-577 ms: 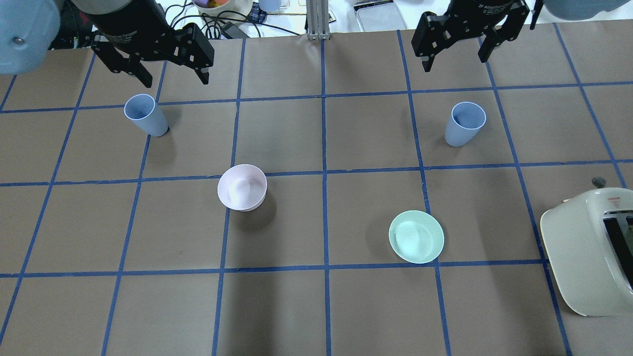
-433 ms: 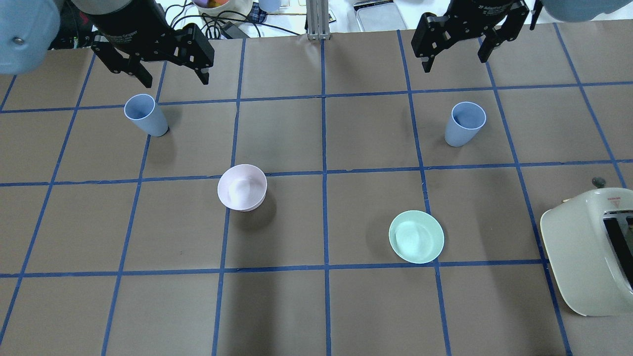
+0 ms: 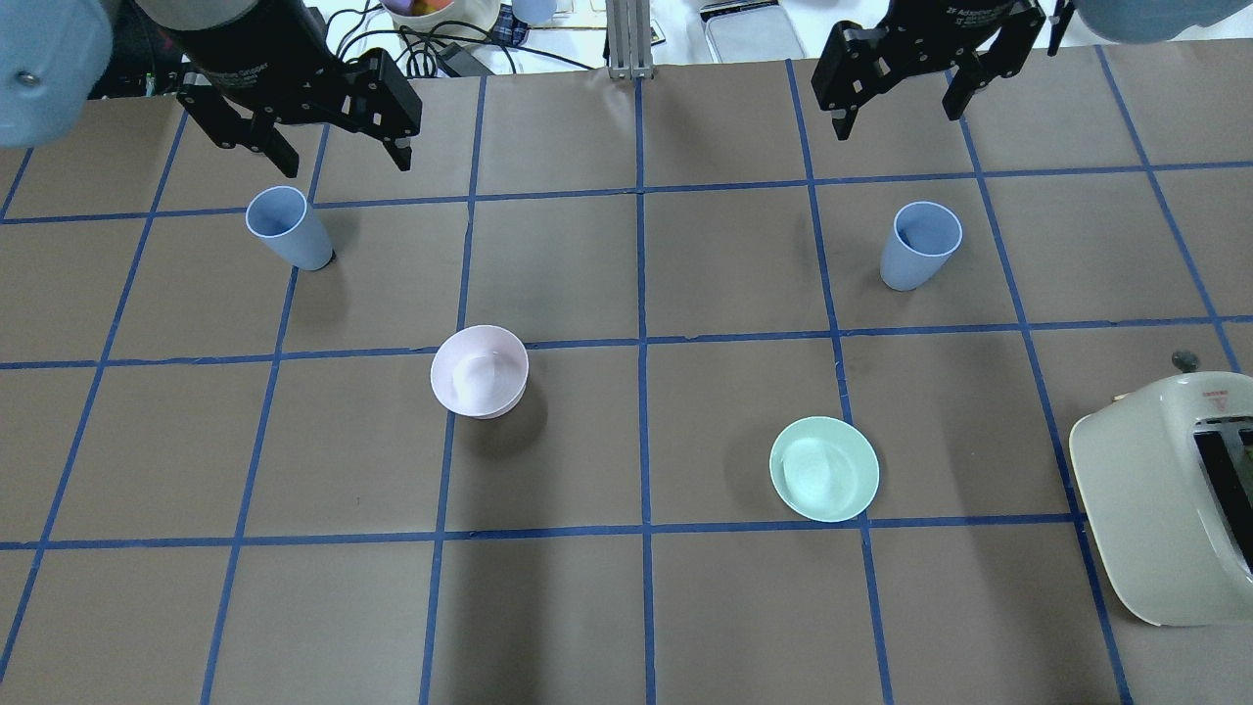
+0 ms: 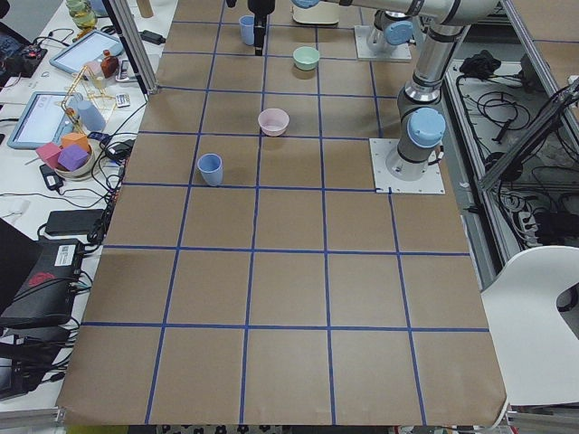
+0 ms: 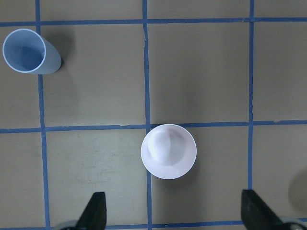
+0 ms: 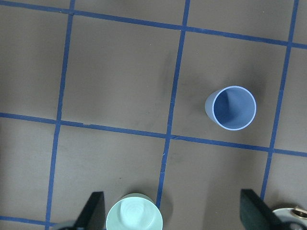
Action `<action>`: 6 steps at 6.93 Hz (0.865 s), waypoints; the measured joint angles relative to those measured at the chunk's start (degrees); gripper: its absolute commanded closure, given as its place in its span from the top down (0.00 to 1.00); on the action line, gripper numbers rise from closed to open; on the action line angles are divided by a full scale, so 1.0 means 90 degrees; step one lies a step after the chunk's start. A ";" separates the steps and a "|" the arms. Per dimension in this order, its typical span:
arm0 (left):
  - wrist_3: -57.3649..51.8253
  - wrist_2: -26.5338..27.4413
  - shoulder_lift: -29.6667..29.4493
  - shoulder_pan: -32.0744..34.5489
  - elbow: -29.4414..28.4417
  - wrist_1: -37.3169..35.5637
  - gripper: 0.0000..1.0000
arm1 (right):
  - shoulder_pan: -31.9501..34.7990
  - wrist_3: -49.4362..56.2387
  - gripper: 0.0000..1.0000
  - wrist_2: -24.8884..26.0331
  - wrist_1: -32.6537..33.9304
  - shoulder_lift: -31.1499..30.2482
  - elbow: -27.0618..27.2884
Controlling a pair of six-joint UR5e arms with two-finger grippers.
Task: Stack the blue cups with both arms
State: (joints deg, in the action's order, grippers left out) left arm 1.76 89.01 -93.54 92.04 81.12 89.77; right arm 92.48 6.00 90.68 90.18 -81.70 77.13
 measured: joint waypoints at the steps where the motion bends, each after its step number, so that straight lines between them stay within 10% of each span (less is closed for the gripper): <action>1: 0.0000 0.0002 0.0002 -0.0001 0.0000 0.0004 1.00 | -0.0005 -0.0003 1.00 0.0004 0.0012 -0.0002 0.0007; 6: -0.0087 -0.0034 -0.0379 -0.0246 0.0036 0.0094 1.00 | -0.0110 -0.0081 1.00 -0.0110 -0.0076 -0.0032 0.0023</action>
State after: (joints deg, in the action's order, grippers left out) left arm 0.97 88.70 -96.96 89.82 81.45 90.61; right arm 91.49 5.27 89.69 89.50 -81.98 77.34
